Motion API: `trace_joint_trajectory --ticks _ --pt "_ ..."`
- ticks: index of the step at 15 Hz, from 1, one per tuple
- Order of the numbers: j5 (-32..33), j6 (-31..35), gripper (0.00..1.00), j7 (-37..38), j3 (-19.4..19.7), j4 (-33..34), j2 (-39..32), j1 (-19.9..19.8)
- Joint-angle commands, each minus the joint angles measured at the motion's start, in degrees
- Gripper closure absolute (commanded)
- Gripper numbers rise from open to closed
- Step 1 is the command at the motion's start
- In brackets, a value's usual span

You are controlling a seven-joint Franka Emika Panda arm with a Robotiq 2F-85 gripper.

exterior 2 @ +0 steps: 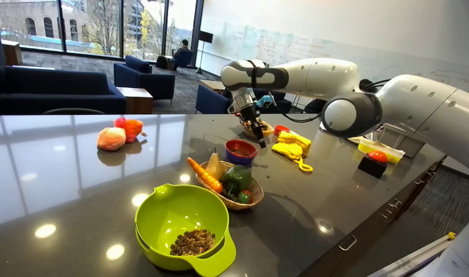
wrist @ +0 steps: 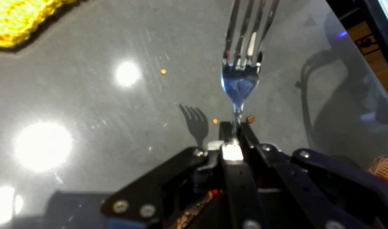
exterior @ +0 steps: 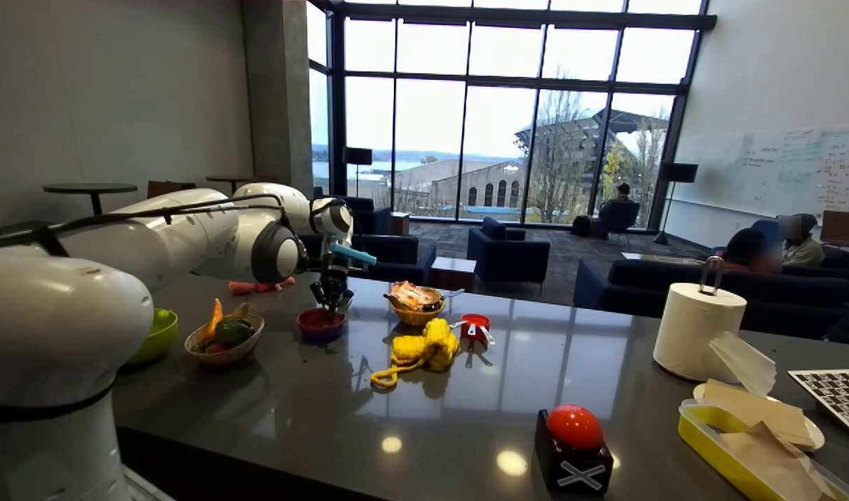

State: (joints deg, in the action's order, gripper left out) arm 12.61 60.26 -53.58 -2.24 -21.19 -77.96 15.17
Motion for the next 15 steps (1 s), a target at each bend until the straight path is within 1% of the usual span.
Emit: trace_joint_trajectory --ticks 1,4,8,11,15 --pt "-0.2 3.5 0.98 2.8 1.5 -1.2 1.3 1.8" --pt "0.6 5.6 0.98 4.4 2.5 -1.1 1.6 3.4" --pt "1.6 8.0 0.98 6.7 4.4 -1.2 1.7 4.5" --pt "2.6 9.0 0.98 8.4 5.7 -1.4 1.8 4.5" --pt "4.2 8.7 0.98 11.4 7.7 -1.8 2.1 4.3"
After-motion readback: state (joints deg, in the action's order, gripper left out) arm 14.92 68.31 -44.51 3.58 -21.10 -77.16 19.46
